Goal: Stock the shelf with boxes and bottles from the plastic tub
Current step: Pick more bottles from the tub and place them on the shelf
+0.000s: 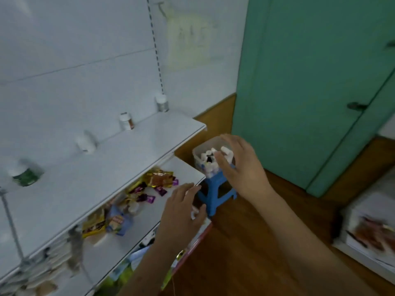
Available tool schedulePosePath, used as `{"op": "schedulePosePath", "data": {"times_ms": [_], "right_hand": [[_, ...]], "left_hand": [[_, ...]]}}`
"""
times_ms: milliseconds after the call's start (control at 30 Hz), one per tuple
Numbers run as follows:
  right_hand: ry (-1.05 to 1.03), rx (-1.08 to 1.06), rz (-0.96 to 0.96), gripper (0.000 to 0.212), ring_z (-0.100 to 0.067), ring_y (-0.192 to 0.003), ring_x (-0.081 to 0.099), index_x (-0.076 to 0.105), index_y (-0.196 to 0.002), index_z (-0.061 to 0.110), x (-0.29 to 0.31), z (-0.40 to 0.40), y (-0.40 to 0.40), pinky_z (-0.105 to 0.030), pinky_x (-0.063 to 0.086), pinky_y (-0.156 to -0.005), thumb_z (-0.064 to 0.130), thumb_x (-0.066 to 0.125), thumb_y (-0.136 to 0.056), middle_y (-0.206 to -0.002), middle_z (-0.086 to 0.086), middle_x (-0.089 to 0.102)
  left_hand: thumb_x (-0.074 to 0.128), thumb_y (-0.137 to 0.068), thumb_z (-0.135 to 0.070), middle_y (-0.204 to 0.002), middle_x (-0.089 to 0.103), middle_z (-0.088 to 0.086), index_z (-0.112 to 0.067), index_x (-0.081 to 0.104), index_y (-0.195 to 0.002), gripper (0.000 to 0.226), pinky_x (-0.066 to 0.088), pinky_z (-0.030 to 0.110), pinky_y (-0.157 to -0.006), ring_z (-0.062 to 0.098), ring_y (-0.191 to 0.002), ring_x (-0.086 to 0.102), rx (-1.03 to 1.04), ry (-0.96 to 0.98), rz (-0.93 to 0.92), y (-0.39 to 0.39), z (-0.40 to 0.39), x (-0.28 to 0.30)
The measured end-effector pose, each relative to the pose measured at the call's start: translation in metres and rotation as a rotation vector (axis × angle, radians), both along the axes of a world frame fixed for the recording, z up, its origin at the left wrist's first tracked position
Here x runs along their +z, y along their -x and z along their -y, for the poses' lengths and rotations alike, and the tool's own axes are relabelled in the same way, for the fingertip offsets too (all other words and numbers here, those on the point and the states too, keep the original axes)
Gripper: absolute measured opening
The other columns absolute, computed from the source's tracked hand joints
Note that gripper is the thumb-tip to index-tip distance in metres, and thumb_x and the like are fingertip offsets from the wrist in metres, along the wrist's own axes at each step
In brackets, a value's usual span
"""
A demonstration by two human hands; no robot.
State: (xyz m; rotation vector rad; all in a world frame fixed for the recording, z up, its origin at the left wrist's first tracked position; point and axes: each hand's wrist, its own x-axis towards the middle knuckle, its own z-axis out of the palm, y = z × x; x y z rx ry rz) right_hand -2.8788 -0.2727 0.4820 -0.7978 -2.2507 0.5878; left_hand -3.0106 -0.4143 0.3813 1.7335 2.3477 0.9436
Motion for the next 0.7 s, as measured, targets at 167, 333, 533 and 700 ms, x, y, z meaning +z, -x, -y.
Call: {"op": "schedulePosePath", "data": {"times_ms": [167,333,533,700], "right_hand": [[-0.001,-0.149,0.044,0.054,-0.013,-0.136,0.036,0.041,-0.146,0.020,-0.008,-0.055,-0.049,-0.022,0.025,-0.110,0.047,0.045,-0.101,-0.148,0.000,0.044],[0.014,-0.256,0.107,0.056,-0.013,-0.137,0.034,0.039,-0.148,0.020,-0.019,-0.116,-0.067,-0.020,0.024,-0.108,0.048,0.046,-0.101,-0.150,0.002,0.042],[0.027,-0.335,0.159,0.057,-0.014,-0.136,0.035,0.039,-0.148,0.019,-0.020,-0.218,-0.052,-0.024,0.027,-0.109,0.049,0.044,-0.100,-0.148,0.002,0.043],[0.028,-0.319,0.200,0.057,-0.014,-0.137,0.036,0.038,-0.148,0.021,-0.006,-0.318,-0.015,-0.033,0.032,-0.113,0.052,0.041,-0.101,-0.148,0.003,0.043]], "left_hand": [[0.036,-0.087,-0.059,-0.143,0.046,-0.004,-0.022,0.049,-0.141,0.066,0.032,0.026,-0.107,0.012,-0.132,0.040,-0.126,0.044,0.002,-0.033,-0.062,-0.004],[0.042,-0.088,-0.055,-0.140,0.050,-0.002,-0.021,0.053,-0.138,0.061,0.043,0.036,-0.104,0.015,-0.129,0.046,-0.226,0.040,0.016,-0.034,-0.138,-0.018],[0.042,-0.090,-0.057,-0.142,0.049,-0.001,-0.023,0.050,-0.139,0.060,0.042,0.036,-0.106,0.018,-0.132,0.045,-0.316,0.055,0.005,-0.005,-0.255,-0.035],[0.033,-0.089,-0.064,-0.148,0.040,-0.006,-0.029,0.043,-0.144,0.066,0.033,0.034,-0.111,0.013,-0.139,0.034,-0.324,0.104,0.017,0.035,-0.353,-0.036]]}}
